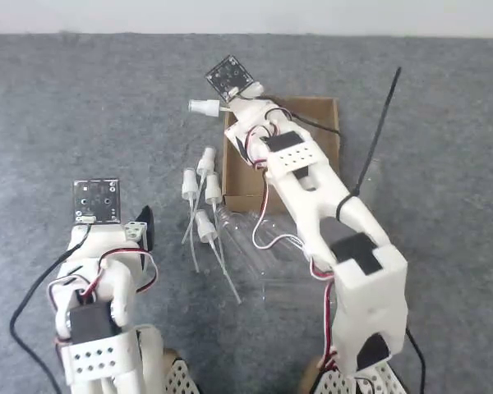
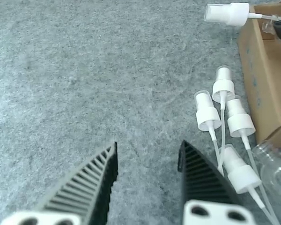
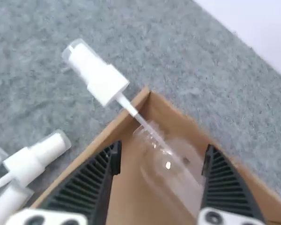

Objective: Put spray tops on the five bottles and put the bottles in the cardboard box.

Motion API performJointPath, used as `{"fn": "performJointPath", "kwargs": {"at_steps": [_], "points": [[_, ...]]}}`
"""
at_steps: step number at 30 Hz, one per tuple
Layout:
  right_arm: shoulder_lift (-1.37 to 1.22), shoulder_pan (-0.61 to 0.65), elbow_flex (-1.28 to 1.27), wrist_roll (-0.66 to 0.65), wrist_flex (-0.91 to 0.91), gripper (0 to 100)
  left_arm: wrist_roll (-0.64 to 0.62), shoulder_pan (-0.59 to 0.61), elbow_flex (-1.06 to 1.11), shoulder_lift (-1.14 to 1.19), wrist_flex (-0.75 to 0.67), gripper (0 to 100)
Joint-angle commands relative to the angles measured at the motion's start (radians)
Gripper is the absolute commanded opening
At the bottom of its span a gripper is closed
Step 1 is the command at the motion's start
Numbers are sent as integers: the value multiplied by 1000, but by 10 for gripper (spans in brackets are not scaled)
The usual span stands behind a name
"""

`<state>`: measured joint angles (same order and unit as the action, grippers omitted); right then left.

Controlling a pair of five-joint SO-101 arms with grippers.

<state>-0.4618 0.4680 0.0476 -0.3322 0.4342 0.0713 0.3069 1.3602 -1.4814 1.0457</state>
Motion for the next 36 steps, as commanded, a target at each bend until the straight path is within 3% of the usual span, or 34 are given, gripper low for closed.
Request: {"fn": "performJointPath", "kwargs": {"at_steps": [1, 16, 22, 23, 36], "points": [[-13, 7, 86, -23, -16, 242, 8, -2, -5, -14, -23, 199], [-97, 10, 123, -23, -7, 234, 8, -2, -5, -14, -18, 199], [-110, 10, 121, -23, -7, 0, 8, -2, -5, -14, -18, 199], [-110, 7, 120, -23, -4, 7, 8, -2, -5, -14, -18, 199], [33, 4, 120, -14, 300, 6, 8, -2, -5, -14, -18, 200]]}}
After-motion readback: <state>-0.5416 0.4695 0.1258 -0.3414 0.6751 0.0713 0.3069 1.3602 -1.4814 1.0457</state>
